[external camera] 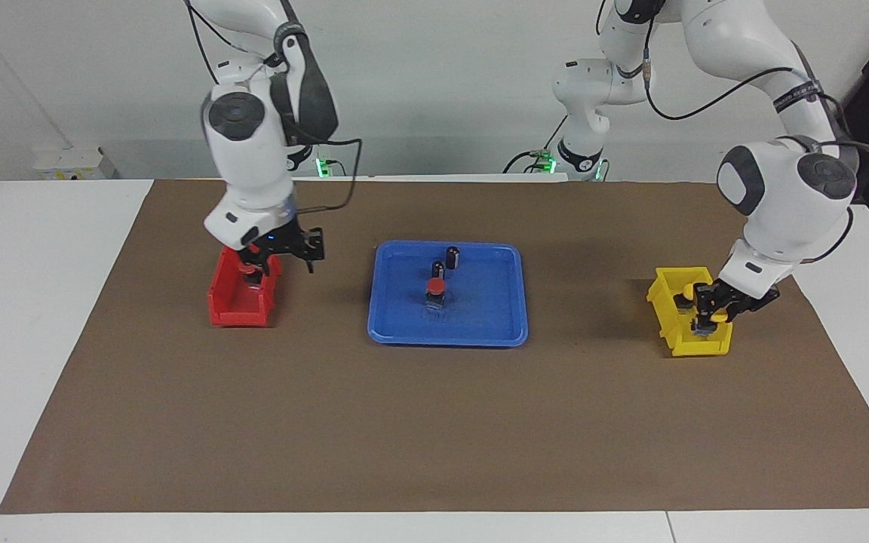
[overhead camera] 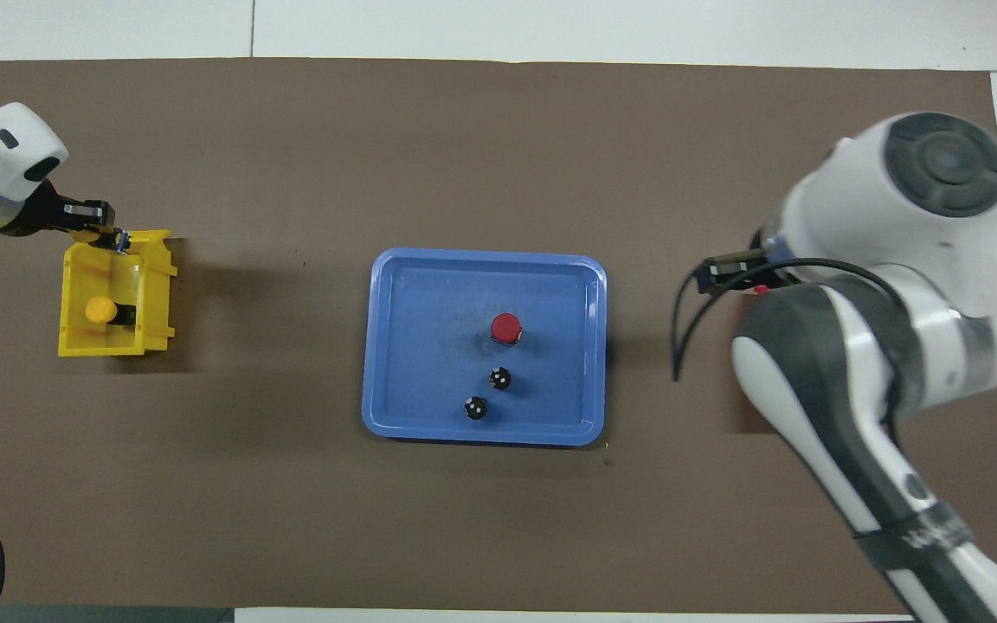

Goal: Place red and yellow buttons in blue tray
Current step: 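Place the yellow button in the tray while the right gripper grasps another red button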

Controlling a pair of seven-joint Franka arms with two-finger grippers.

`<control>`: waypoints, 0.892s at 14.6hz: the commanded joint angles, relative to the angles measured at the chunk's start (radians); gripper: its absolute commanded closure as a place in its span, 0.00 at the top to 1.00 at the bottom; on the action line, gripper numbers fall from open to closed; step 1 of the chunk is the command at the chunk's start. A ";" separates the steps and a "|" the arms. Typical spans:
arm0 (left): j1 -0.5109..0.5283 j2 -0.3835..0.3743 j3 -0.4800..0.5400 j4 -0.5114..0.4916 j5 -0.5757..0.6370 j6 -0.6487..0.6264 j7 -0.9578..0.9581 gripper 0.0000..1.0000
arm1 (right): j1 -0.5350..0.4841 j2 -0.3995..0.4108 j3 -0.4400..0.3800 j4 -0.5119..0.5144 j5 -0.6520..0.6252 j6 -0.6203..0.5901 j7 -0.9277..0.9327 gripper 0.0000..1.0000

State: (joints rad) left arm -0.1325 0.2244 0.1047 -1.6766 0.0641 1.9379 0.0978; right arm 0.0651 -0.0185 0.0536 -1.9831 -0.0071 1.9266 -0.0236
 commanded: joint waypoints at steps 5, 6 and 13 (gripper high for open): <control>-0.378 0.001 0.006 -0.029 -0.130 0.042 -0.539 0.01 | -0.176 -0.138 0.015 -0.327 0.078 0.235 -0.214 0.73; -0.413 -0.008 0.006 -0.084 -0.145 0.085 -0.547 0.01 | -0.177 -0.132 0.015 -0.350 0.078 0.256 -0.211 0.72; -0.622 0.007 0.004 -0.236 -0.150 0.275 -0.745 0.01 | -0.169 -0.130 0.015 -0.439 0.076 0.347 -0.156 0.67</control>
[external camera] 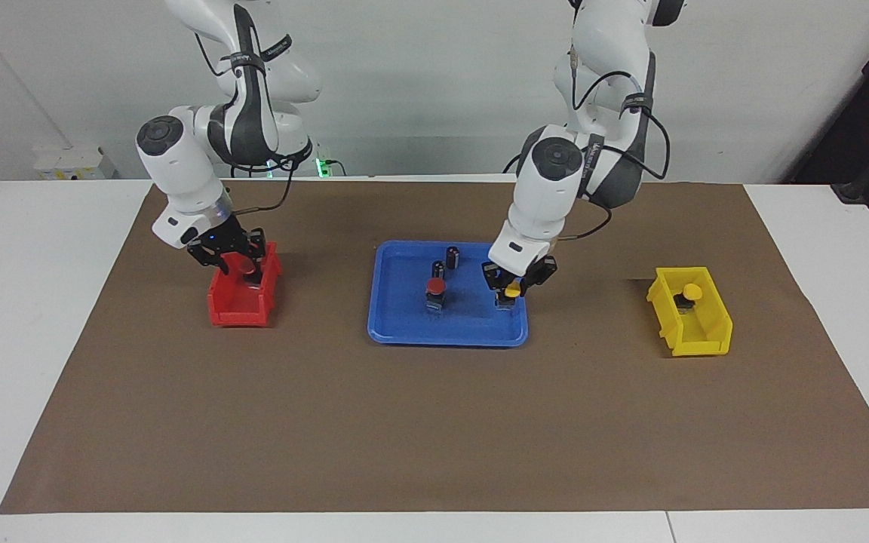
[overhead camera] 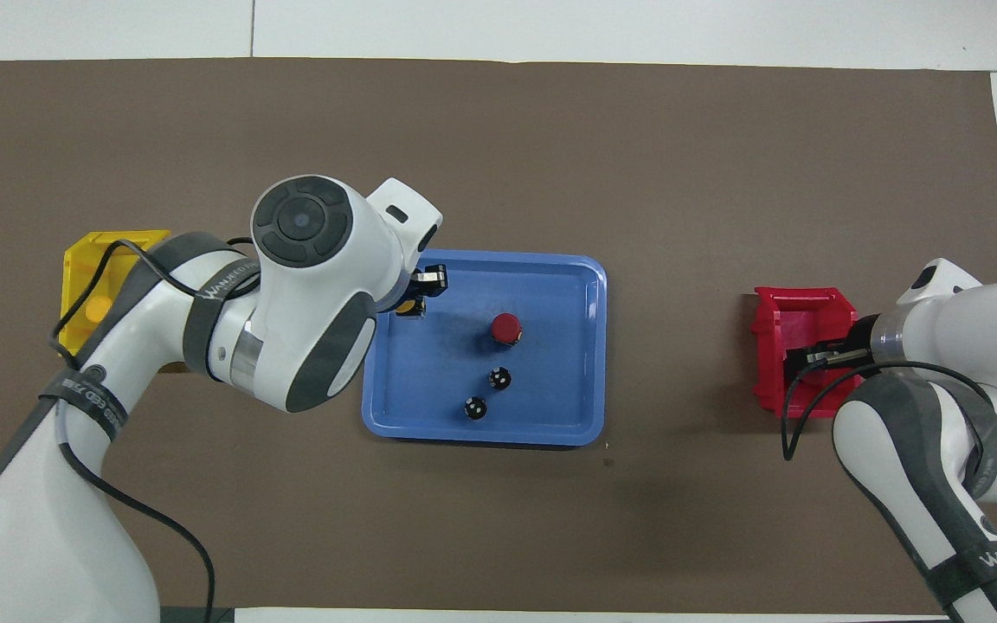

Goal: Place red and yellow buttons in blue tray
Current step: 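Place the yellow button in the tray while the right gripper grasps another red button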

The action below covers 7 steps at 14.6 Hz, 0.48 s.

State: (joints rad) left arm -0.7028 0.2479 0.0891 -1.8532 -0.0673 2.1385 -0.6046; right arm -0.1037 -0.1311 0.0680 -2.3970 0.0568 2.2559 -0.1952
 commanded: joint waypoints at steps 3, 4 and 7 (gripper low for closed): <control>-0.072 0.020 0.020 -0.055 -0.019 0.109 -0.063 0.02 | -0.007 -0.027 -0.001 -0.047 0.012 0.021 0.016 0.66; -0.073 0.027 0.020 -0.057 -0.019 0.125 -0.063 0.02 | -0.005 -0.030 -0.001 -0.056 0.014 0.027 0.016 0.66; -0.072 0.050 0.021 -0.054 -0.019 0.130 -0.061 0.12 | -0.019 -0.019 -0.001 -0.074 0.012 0.046 0.011 0.65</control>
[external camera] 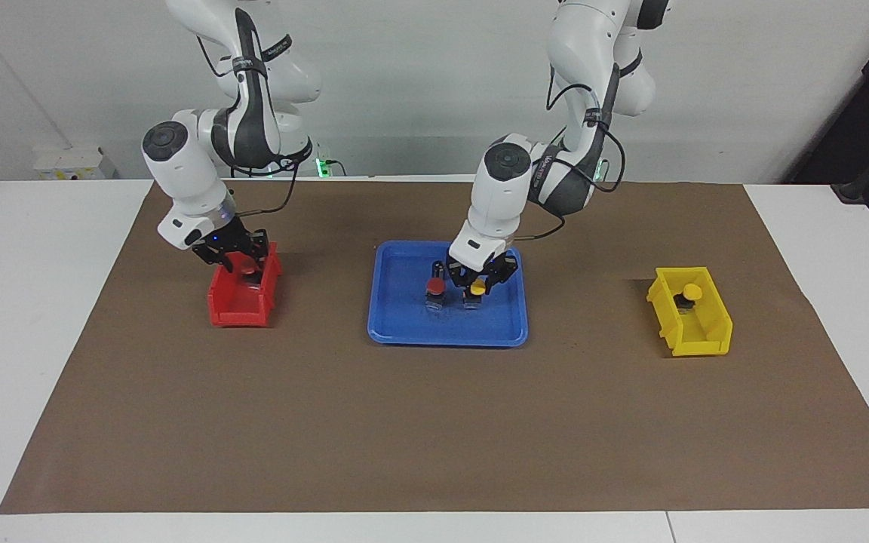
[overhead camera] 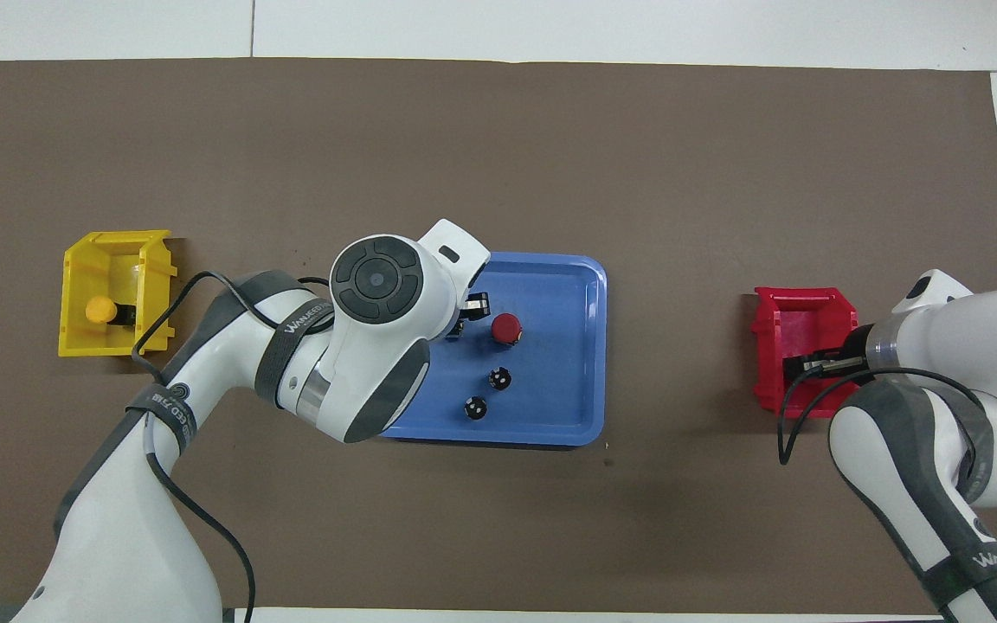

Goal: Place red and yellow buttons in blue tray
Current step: 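Place the yellow button in the tray while the right gripper grasps another red button, then place the red button in the tray while the left gripper grasps another yellow button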

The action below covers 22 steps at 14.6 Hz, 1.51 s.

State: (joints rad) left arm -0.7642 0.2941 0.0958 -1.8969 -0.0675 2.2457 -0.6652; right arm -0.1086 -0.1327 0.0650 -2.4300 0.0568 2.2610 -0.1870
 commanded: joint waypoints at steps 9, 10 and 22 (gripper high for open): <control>0.119 -0.125 0.030 0.093 0.060 -0.320 0.140 1.00 | 0.003 0.060 0.012 0.217 0.000 -0.221 0.015 0.28; 0.175 -0.147 0.030 0.099 0.061 -0.365 0.233 1.00 | 0.042 0.086 0.013 0.305 0.000 -0.309 0.053 0.28; 0.715 -0.284 0.038 -0.180 0.115 -0.074 0.809 0.96 | 0.502 0.267 0.021 0.433 -0.023 -0.075 0.727 0.29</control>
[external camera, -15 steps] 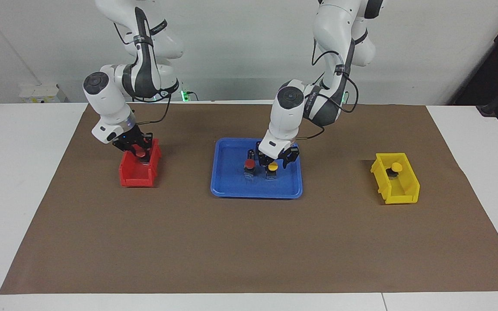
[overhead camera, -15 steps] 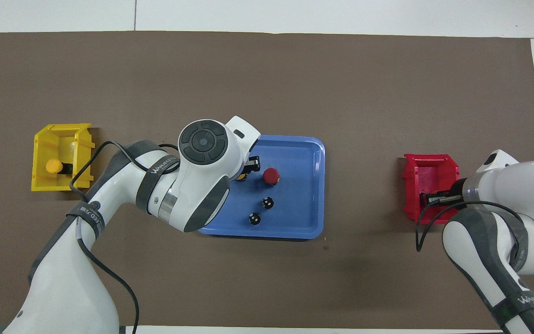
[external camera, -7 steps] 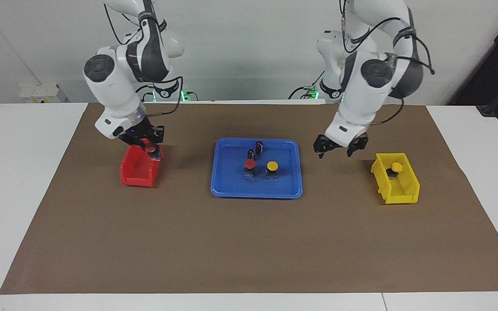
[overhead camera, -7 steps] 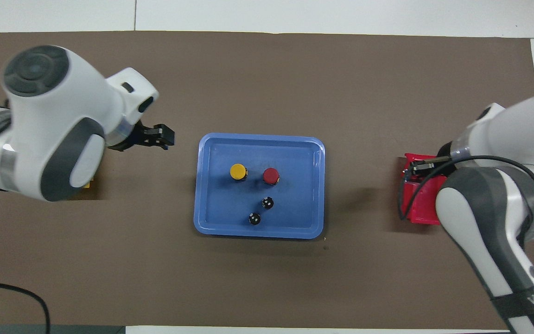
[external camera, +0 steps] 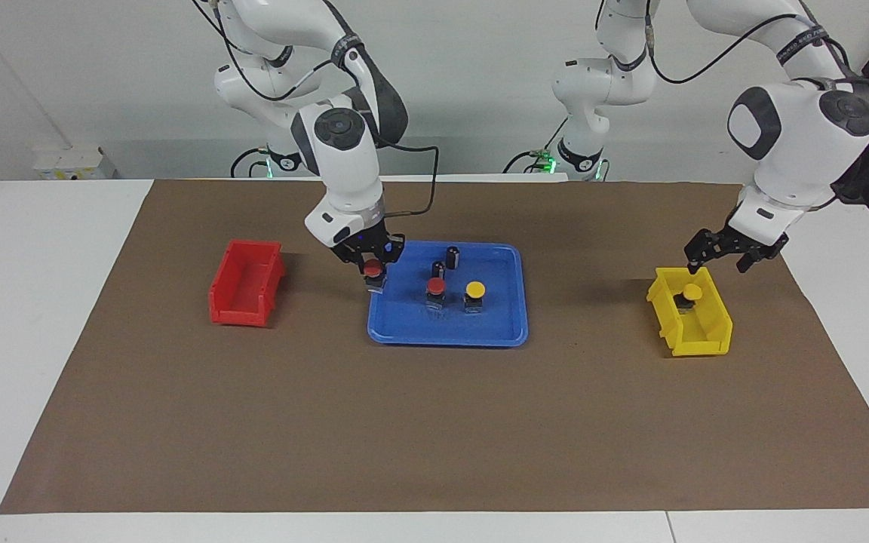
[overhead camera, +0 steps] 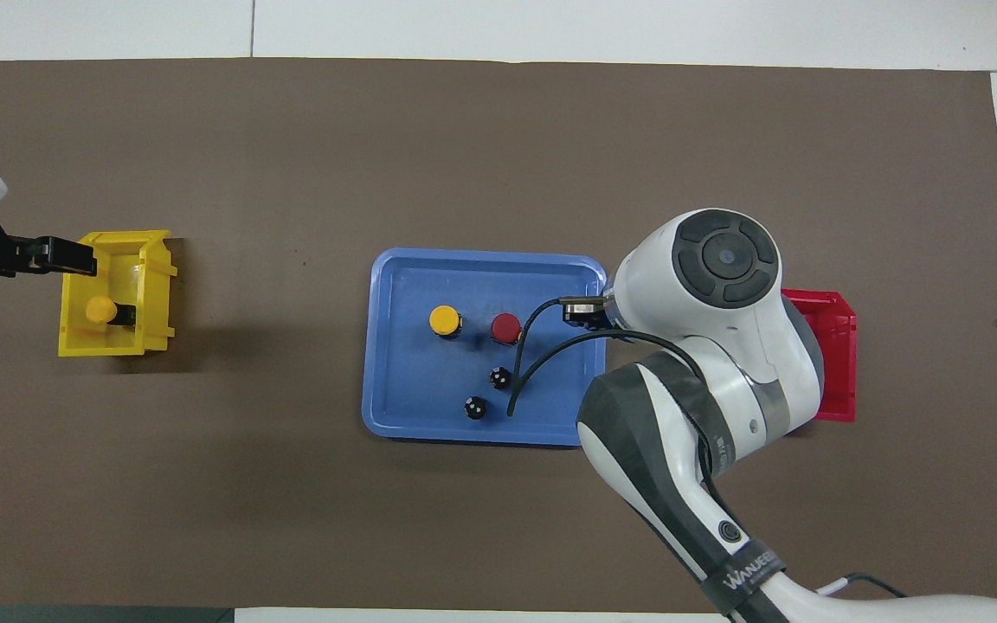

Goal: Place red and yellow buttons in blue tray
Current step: 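Place the red button in the tray while the left gripper grasps another yellow button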

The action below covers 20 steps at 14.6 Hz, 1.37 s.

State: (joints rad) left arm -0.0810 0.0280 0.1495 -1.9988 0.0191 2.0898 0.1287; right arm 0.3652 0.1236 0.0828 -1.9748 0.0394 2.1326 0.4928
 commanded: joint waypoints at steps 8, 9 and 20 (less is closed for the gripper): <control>0.032 0.027 -0.016 -0.147 0.028 0.165 0.017 0.62 | 0.052 0.087 0.000 -0.050 -0.018 0.127 0.070 0.51; 0.033 0.027 -0.016 -0.161 0.028 0.180 0.019 0.62 | 0.052 0.087 0.000 -0.044 -0.018 0.118 0.073 0.83; 0.029 0.053 -0.016 -0.113 0.028 0.149 0.011 0.01 | -0.322 -0.071 -0.009 0.278 -0.064 -0.396 -0.345 1.00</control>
State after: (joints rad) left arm -0.0564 0.0686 0.1395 -2.1740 0.0207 2.2895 0.1425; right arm 0.1299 0.0991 0.0603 -1.7025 -0.0237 1.7914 0.2608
